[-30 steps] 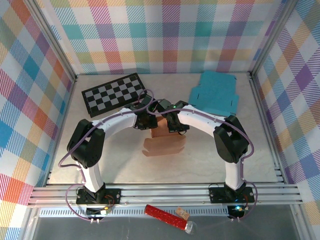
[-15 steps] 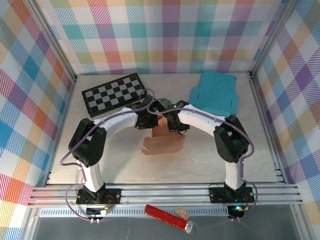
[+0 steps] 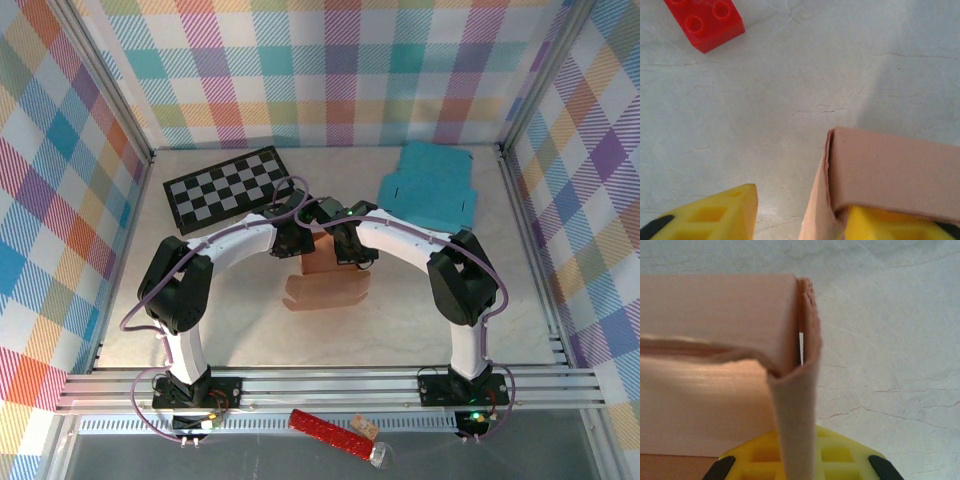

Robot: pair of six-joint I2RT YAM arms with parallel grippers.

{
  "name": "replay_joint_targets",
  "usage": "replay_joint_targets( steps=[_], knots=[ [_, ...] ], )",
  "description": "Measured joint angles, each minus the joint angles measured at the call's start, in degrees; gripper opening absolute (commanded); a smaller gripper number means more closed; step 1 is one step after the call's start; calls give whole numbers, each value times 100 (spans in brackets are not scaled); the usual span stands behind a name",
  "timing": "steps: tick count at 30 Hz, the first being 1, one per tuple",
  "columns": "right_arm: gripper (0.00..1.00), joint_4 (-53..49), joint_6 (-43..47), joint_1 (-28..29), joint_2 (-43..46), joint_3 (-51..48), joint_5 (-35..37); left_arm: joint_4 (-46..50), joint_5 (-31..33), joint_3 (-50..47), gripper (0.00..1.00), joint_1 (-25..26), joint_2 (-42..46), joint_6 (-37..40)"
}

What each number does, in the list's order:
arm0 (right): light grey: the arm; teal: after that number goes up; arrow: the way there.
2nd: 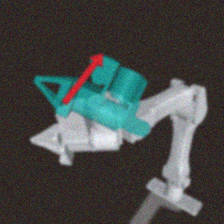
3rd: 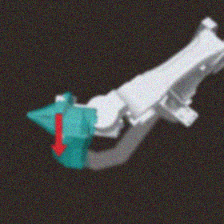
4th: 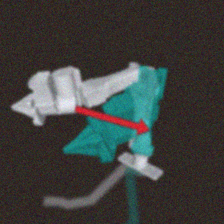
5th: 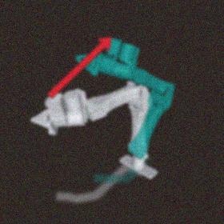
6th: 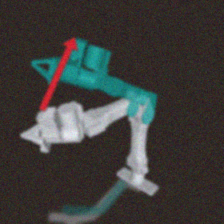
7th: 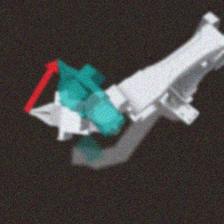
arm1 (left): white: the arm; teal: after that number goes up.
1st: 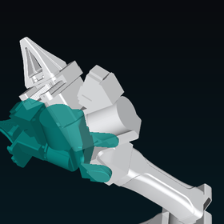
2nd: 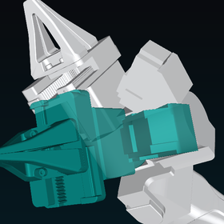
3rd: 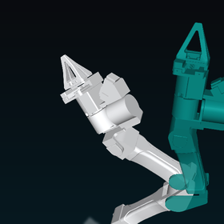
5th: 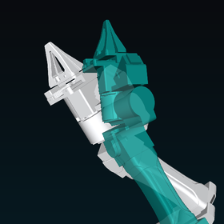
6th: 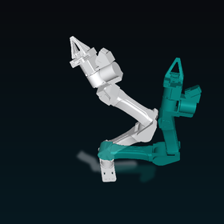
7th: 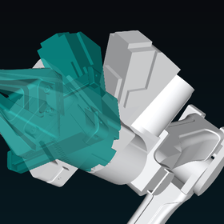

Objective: Fold the paper box

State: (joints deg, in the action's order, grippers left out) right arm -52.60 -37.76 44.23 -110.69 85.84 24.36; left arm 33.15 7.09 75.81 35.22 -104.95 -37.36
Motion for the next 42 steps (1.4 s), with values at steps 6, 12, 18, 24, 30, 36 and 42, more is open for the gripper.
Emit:
replay_joint_targets(
  steps=[6,12,18,24,30,36,42],
  knots=[
    [0,-181,-83,0,-59,240,-177,157,-216,107,52,-13,136,-125],
    [0,-256,-175,-44,-122,461,-455,280,-439,94,58,-70,656,-275],
    [0,-302,-380,-208,-256,494,-800,483,-601,260,57,-170,833,-297],
    [0,-308,-837,-496,-273,444,-1368,708,-577,236,56,-398,1204,-291],
    [0,-205,-1762,-901,-273,-24,-2205,673,-584,-380,45,-1036,2293,-317],
    [0,-85,-3132,-1241,-35,-741,-2822,446,-1128,-1095,30,-1585,2726,-365],
    [0,382,-4581,-1215,365,-1248,-3451,-348,-2135,-1934,30,-1539,2507,-664]
  ],
)
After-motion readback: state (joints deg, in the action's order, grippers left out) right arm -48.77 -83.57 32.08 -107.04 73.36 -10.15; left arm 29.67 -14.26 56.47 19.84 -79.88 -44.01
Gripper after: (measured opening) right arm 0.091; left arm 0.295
